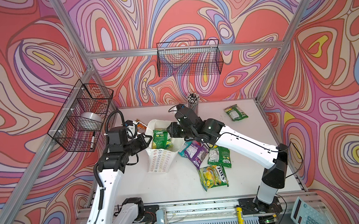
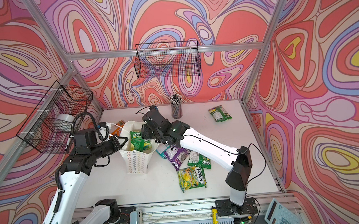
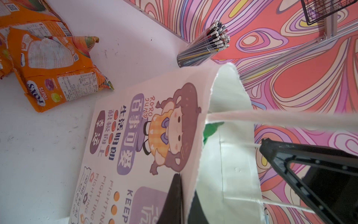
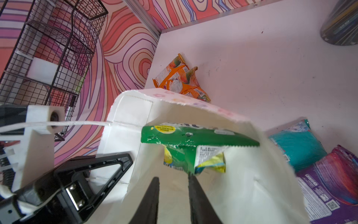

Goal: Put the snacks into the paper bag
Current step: 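Lower the green bag into the paper bag and open the right gripper, then move the right gripper to the green bag farthest from the robot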

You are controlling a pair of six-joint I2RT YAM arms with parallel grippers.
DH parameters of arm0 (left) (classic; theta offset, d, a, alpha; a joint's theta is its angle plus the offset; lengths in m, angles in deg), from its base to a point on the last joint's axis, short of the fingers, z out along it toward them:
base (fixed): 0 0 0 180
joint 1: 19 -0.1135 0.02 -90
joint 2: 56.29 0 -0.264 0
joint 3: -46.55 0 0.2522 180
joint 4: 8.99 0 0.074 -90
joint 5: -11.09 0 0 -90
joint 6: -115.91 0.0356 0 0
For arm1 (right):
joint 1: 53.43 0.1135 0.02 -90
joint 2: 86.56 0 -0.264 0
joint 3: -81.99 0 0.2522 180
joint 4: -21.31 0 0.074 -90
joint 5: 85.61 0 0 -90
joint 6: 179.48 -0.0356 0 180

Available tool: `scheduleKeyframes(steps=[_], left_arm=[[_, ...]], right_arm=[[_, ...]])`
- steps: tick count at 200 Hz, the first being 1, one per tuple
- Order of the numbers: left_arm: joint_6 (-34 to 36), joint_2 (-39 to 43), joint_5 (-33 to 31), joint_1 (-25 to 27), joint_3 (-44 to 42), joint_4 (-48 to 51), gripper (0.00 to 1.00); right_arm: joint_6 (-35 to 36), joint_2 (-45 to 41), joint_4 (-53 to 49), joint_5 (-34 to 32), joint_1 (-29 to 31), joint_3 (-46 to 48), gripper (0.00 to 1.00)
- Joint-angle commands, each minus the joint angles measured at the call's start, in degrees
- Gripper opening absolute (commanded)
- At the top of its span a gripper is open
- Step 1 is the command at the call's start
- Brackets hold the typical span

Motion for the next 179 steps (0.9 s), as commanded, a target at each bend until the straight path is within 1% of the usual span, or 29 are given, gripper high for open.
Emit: scheduleKeyframes(steps=[1,25,39,61,74,95,111,124,131,159,179], left_arm=[[-0.4,0.2,0.1,-0.5,-0.4,-1.9,0.0],[-0.4,0.0,-0.4,-0.6,-0.5,-1.6,0.0],[-0.3,-0.1,-1.1,-0.7,-0.5,-1.2,0.0],[-0.2,-0.1,-1.9,-0.7,-0.4,-0.9,0.0],[-0.3,-0.3,-2.4,-0.7,-0.5,-0.8,0.0],[0.1,-1.2,-4.8,-0.7,0.0,0.8,0.0],[0.9,-1.8,-6.4,-0.7,0.9,2.4,0.0],[1.2,-1.5,-7.8,-0.7,1.3,2.7,0.0],[1.5,-1.3,-8.8,-0.7,1.4,3.0,0.0],[3.1,-0.3,-14.1,-0.1,2.6,5.3,0.0],[3.7,-0.6,-18.7,1.2,3.7,7.6,0.0]], right_arm=[[2.3,1.0,1.6,1.7,0.3,-2.8,0.35],[5.1,1.3,1.4,2.8,0.5,-5.5,0.45],[7.0,1.5,0.6,2.9,0.5,-7.4,0.49],[10.3,1.9,-2.2,2.4,0.5,-11.2,0.56],[12.6,2.1,-4.0,2.1,0.5,-13.7,0.63],[16.7,1.9,-7.3,0.2,0.5,-17.7,0.73],[20.0,0.8,-9.5,-4.0,0.4,-19.4,0.8],[21.7,-0.6,-10.0,-7.7,-0.1,-18.4,0.85],[22.0,-3.3,-9.7,-8.6,-1.0,-17.3,0.85],[20.8,-9.9,-8.2,-7.5,-7.8,-10.3,0.87],[19.4,-15.0,-7.4,-8.3,-12.9,-3.7,0.89]])
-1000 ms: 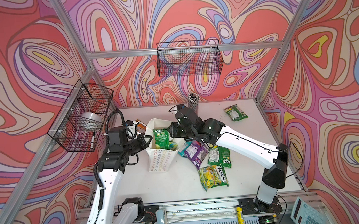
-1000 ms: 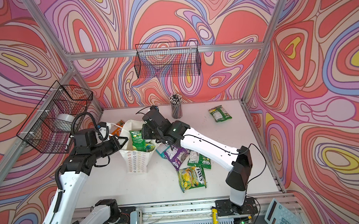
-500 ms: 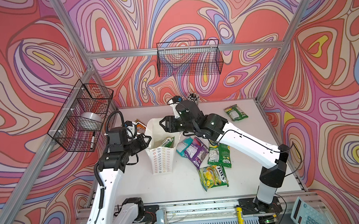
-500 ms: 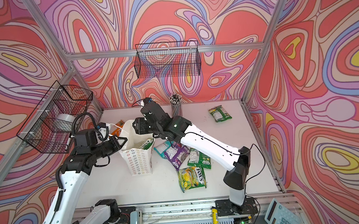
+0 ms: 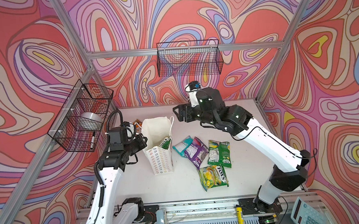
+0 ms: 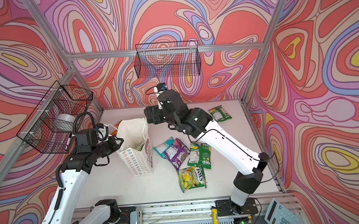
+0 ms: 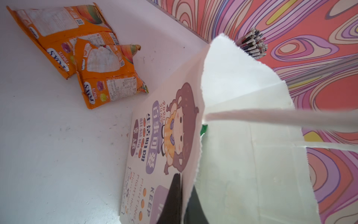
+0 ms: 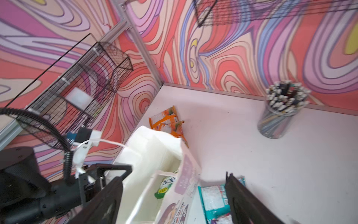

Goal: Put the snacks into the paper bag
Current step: 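Move the right gripper to the green bag farthest from the robot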

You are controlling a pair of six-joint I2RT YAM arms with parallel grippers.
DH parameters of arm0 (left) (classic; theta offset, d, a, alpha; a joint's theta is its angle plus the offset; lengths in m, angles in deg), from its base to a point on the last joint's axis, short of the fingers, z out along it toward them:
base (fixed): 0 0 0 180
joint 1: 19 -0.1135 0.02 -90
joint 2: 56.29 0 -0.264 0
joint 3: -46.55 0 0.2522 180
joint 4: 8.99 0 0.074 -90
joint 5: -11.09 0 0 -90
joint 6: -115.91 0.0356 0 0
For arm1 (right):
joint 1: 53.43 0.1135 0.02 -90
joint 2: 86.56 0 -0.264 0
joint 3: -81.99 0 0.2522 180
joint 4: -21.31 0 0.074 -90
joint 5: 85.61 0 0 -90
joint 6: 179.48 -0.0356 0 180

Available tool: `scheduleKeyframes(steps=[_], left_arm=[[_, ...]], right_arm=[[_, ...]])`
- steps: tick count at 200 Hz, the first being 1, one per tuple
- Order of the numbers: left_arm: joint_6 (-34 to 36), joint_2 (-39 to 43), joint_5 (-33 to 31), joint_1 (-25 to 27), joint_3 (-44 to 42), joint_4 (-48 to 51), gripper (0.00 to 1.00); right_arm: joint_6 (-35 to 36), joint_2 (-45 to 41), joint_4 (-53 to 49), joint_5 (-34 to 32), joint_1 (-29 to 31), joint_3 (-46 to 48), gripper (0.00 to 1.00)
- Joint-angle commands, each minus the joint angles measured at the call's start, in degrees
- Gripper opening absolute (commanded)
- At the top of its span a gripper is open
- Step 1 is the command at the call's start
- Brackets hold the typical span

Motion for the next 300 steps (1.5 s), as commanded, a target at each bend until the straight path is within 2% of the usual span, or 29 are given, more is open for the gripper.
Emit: scheduleKeyframes(steps=[1,33,61,97,133,168,209,241,281,300], left_arm=[[2.1,0.5,-7.2,1.2,2.9,4.2,0.0],[2.8,-0.5,-11.7,1.7,4.2,8.4,0.0],[3.5,1.0,-11.9,1.7,1.9,5.8,0.0],[4.1,2.0,-9.6,1.3,0.4,5.4,0.0],[3.9,2.7,-7.0,0.9,-0.8,4.4,0.0],[3.5,2.1,-4.5,0.6,-1.3,3.5,0.0],[3.5,2.2,-3.3,0.3,-1.5,3.1,0.0],[3.4,2.5,-2.5,0.1,-1.8,2.5,0.0],[3.5,3.0,-2.2,0.1,-2.0,2.3,0.0],[3.4,3.1,-1.8,0.0,-2.0,2.3,0.0]], right_arm=[[-0.3,-6.6,-0.2,-3.0,-5.6,5.9,0.89],[-3.4,-14.5,1.5,-2.3,-15.9,17.9,0.92],[-6.8,-18.3,4.6,1.7,-24.5,27.8,0.93],[-9.0,-18.3,8.9,3.7,-31.0,36.4,0.95],[-12.4,-17.9,17.9,7.5,-38.4,46.5,0.98],[-16.3,-12.1,25.2,10.6,-46.2,52.3,0.98],[-18.3,-3.7,30.7,10.1,-51.7,53.2,0.99],[-18.2,1.4,32.4,8.8,-53.7,50.4,0.98],[-17.5,13.0,29.5,8.1,-54.1,40.2,0.99],[-16.3,20.1,25.5,8.5,-54.1,31.8,0.98]])
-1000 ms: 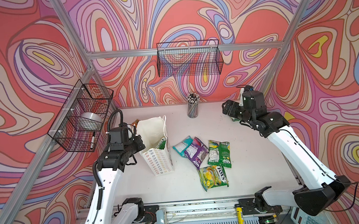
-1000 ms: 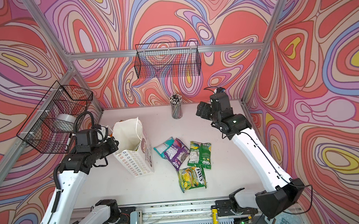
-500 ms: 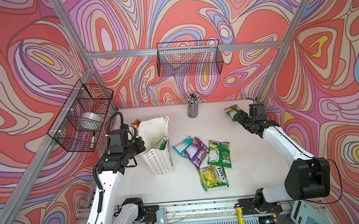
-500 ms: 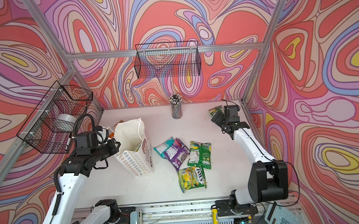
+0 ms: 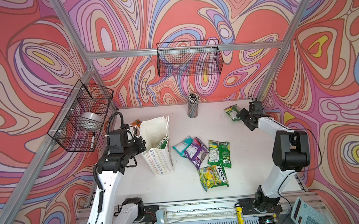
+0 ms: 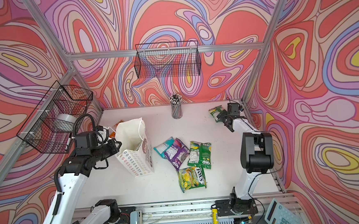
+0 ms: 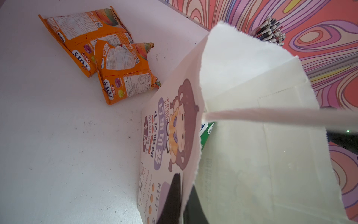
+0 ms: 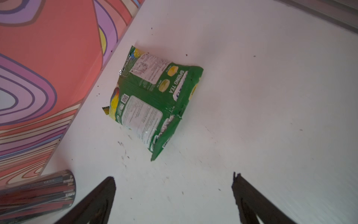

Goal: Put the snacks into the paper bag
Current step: 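Move the right gripper to the green bag farthest from the robot, then grasp the far green SPRING TEA bag with the right gripper and lift it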

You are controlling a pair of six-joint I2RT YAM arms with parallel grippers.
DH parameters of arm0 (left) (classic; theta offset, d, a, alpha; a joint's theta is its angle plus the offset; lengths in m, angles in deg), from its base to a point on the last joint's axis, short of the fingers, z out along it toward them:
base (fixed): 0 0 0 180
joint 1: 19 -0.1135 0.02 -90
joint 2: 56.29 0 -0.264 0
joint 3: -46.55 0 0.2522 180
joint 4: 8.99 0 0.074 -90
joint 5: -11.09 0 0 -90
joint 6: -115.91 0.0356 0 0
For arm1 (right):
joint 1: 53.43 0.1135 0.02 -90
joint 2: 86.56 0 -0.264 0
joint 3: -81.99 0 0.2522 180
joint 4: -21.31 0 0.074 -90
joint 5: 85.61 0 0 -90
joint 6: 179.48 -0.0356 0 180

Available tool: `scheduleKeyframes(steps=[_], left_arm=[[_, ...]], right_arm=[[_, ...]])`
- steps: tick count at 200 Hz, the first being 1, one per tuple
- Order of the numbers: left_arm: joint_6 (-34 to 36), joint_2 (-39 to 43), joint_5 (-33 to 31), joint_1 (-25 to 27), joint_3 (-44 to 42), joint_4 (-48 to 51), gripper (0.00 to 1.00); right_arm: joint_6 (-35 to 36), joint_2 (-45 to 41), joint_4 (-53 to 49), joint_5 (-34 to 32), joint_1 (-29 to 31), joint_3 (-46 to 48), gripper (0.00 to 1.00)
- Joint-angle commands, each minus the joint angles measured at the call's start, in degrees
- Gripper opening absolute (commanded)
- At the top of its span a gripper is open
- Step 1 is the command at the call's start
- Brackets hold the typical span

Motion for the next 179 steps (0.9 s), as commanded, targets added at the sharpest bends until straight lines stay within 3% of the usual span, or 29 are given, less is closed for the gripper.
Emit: scheduleKeyframes(steps=[1,62,125,153,179], left_arm=[[0.4,0.7,0.8,-0.4,-1.1,-0.7,0.0],[0.1,1.2,2.5,-1.0,-1.3,-1.2,0.0],[-0.2,1.2,3.7,-1.9,-1.6,-1.7,0.0],[-0.4,1.1,4.0,-2.4,-1.6,-1.9,0.0],[-0.4,1.1,4.3,-2.6,-1.7,-1.9,0.0]], right_arm=[[1.4,7.1,-3.5,-0.5,-0.2,-8.5,0.98],[9.2,22.9,-15.6,-0.8,-0.2,-28.2,0.98],[15.1,31.2,-24.8,-2.0,-0.2,-37.6,0.97],[15.3,31.3,-24.8,-1.4,-0.2,-36.8,0.87],[15.1,30.4,-23.6,-0.7,-0.2,-35.1,0.71]])
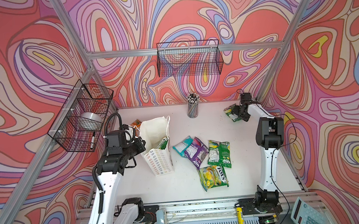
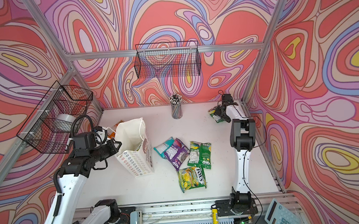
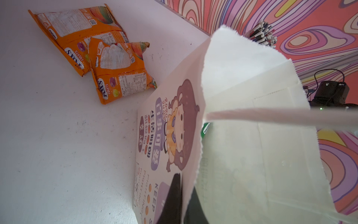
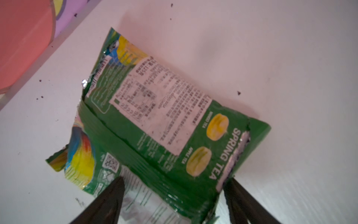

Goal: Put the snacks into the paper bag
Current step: 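Grasp the far green SPRING TEA bag with the right gripper and lift it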

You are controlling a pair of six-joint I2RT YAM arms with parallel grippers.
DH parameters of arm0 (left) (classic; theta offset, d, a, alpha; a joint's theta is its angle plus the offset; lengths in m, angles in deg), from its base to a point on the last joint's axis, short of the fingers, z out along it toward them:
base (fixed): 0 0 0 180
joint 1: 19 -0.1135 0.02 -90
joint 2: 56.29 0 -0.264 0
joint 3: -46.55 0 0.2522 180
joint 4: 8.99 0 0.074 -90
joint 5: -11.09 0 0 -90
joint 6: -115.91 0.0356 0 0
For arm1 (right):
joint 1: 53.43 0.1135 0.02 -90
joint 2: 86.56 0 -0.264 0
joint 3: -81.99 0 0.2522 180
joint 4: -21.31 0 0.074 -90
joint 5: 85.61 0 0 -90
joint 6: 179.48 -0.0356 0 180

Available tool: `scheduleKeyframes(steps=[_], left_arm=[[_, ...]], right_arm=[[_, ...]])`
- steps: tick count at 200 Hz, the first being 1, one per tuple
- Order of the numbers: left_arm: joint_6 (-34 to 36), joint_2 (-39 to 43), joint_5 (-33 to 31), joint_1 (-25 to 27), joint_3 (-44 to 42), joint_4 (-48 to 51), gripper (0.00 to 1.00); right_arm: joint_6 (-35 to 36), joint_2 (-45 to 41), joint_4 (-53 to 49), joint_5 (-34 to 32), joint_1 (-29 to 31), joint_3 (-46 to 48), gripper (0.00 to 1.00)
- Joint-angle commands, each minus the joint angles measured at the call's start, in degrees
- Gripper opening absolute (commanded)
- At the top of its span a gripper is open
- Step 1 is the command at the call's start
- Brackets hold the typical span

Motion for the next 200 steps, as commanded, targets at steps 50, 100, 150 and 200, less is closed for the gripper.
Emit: scheduleKeyframes(steps=[50,100,150,200], left_arm=[[-0.3,0.6,1.3,-0.9,-1.0,-1.3,0.0],[-0.3,0.8,1.5,-1.2,-1.0,-1.3,0.0],[-0.3,0.3,2.0,-1.4,-1.1,-1.3,0.0],[-0.3,-0.8,2.2,-1.7,-0.9,-1.2,0.0]], right_arm=[[-0.2,-1.6,-0.7,1.6,-0.2,6.4,0.38],[-3.1,-9.4,3.8,4.2,-0.2,15.1,0.11],[-6.2,-20.6,9.4,6.7,-0.2,26.6,0.0],[-8.0,-32.3,13.7,10.6,-0.2,37.3,0.0]])
